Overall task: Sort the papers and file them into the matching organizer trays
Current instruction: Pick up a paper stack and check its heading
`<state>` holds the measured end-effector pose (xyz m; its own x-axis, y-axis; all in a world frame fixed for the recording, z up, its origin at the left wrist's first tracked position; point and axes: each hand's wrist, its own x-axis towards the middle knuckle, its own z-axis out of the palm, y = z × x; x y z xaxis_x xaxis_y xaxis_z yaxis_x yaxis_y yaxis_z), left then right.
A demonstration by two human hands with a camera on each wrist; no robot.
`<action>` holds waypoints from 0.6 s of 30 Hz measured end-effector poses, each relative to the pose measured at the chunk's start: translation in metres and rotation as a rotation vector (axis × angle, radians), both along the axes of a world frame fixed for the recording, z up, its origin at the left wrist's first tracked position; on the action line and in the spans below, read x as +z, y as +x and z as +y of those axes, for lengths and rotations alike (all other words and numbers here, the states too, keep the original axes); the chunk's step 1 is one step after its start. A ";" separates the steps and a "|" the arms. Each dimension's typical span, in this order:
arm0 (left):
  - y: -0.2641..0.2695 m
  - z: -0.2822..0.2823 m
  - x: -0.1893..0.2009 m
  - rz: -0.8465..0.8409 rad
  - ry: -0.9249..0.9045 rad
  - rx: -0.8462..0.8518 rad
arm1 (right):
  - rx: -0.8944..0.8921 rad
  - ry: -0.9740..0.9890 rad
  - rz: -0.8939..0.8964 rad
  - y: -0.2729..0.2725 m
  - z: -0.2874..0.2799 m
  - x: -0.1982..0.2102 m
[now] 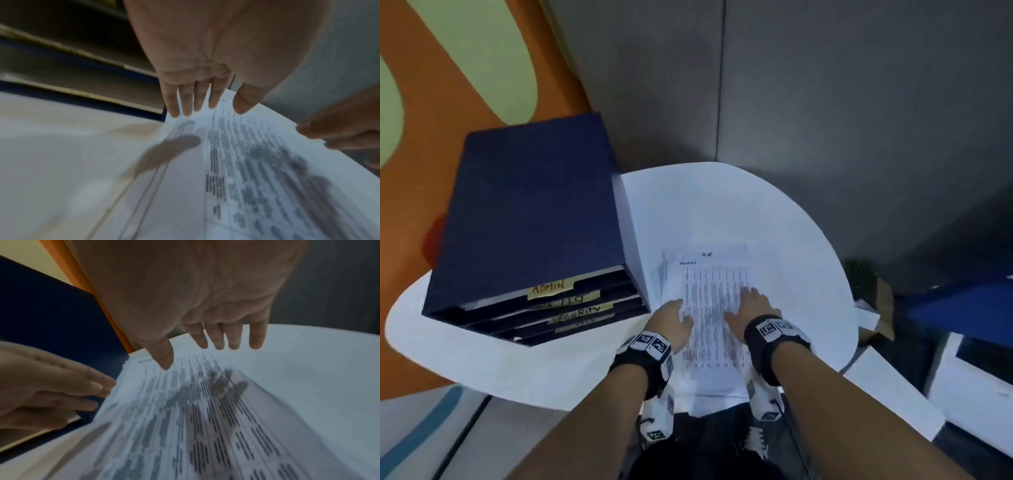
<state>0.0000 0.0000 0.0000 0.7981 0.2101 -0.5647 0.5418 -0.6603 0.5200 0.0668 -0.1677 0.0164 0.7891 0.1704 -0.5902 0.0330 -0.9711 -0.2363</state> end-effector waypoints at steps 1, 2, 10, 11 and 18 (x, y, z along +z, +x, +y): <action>-0.001 0.000 -0.011 -0.030 0.022 0.011 | -0.042 0.005 -0.001 -0.002 -0.002 -0.014; -0.002 0.002 -0.027 -0.071 0.048 0.047 | -0.085 0.002 -0.005 -0.003 -0.005 -0.029; -0.016 0.006 -0.094 -0.374 0.190 0.076 | -0.054 -0.019 -0.235 -0.007 -0.002 -0.096; -0.018 0.005 -0.096 -0.402 0.185 0.084 | -0.062 -0.010 -0.253 -0.009 -0.001 -0.098; -0.043 -0.001 -0.088 -0.360 0.096 0.058 | -0.120 0.003 -0.303 -0.046 -0.008 -0.090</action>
